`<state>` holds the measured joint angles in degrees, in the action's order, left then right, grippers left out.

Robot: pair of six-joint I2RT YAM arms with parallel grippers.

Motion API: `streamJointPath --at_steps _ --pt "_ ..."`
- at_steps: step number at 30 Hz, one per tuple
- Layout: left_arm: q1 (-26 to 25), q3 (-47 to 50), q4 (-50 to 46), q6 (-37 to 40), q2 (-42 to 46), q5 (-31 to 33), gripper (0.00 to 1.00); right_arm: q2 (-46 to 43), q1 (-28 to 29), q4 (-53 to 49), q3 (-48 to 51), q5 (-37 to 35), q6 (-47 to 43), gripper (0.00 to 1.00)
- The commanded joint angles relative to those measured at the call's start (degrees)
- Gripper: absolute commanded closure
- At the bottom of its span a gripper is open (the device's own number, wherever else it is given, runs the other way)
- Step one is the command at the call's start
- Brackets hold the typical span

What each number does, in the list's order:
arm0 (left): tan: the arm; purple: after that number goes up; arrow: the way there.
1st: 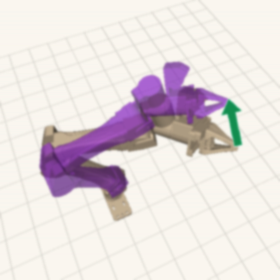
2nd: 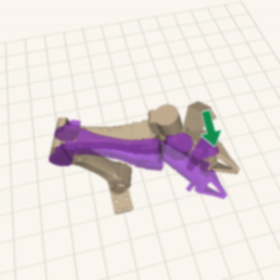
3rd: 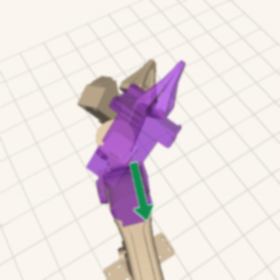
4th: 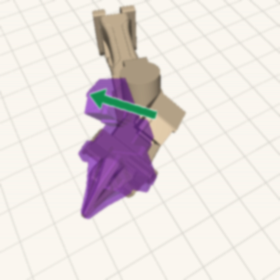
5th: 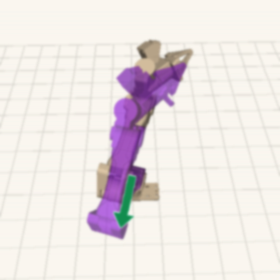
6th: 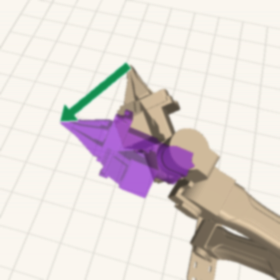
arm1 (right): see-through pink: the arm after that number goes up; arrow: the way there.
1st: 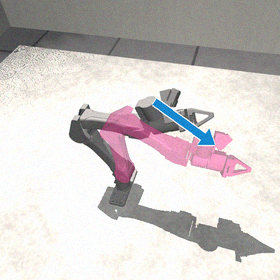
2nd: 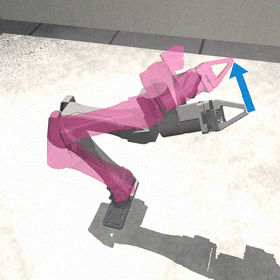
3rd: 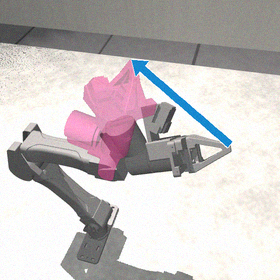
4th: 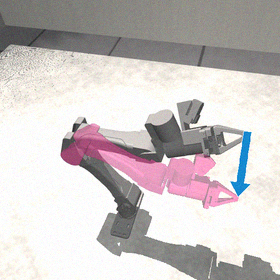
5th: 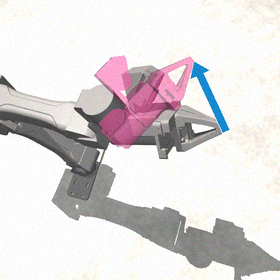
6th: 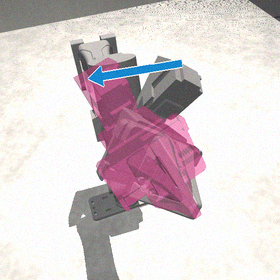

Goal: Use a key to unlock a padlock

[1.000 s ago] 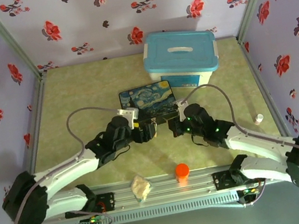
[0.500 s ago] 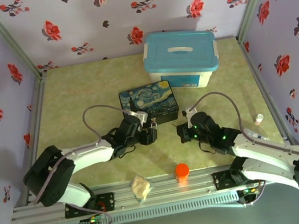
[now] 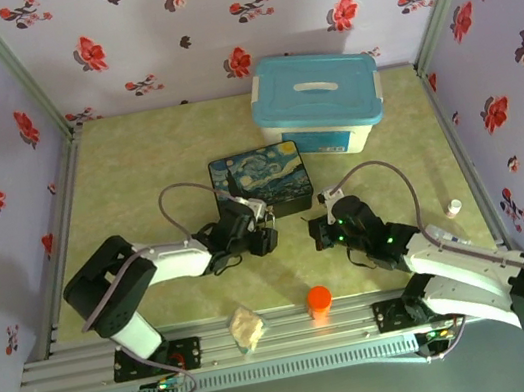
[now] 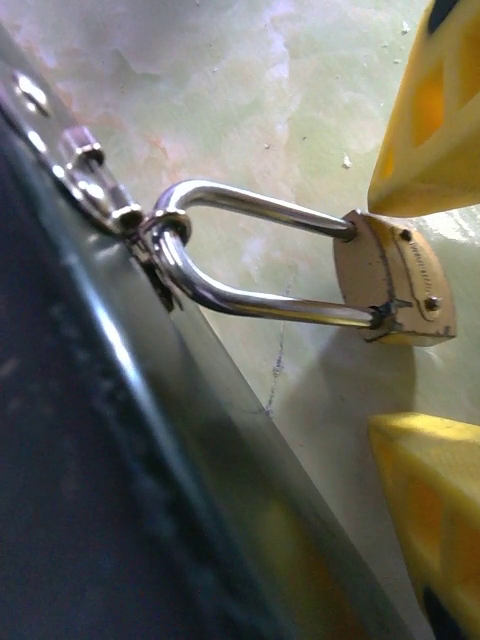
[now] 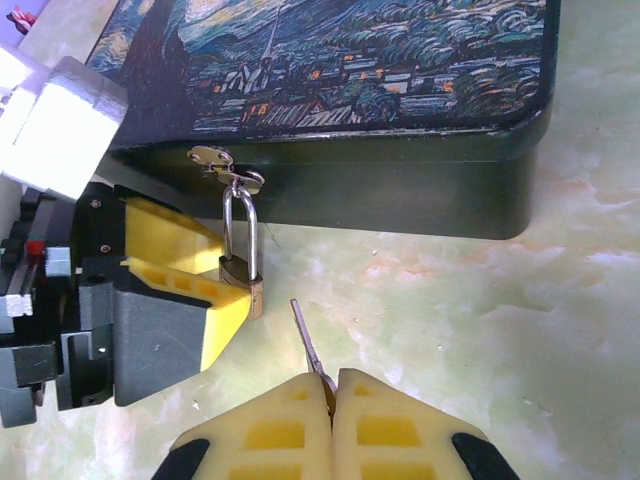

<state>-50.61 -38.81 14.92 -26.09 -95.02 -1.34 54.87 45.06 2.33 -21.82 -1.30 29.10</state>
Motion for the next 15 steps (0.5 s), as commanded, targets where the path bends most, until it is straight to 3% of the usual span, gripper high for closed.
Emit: streamJointPath --at_steps 1,6,9,13,15 --pt "0.25 -1.96 2.62 1.39 -1.55 -1.03 0.47 0.49 0.27 1.64 -0.67 -0.45 0.64 1.0" --pt "-0.67 -3.11 2.4 1.53 -3.44 -1.37 0.51 0.74 0.31 2.32 -0.04 -0.55 1.0 1.0" --pt "-0.98 -3.12 2.4 1.14 -3.9 -1.62 0.61 1.02 0.29 3.0 0.21 -0.37 1.28 1.0" --pt "-1.16 -2.16 3.53 -0.37 -3.38 -1.58 0.61 1.96 0.33 4.29 0.56 -0.11 1.58 1.0" --pt "-1.37 -1.97 3.8 -1.1 -3.16 -1.56 0.67 2.66 0.31 4.86 0.65 0.11 1.82 1.0"
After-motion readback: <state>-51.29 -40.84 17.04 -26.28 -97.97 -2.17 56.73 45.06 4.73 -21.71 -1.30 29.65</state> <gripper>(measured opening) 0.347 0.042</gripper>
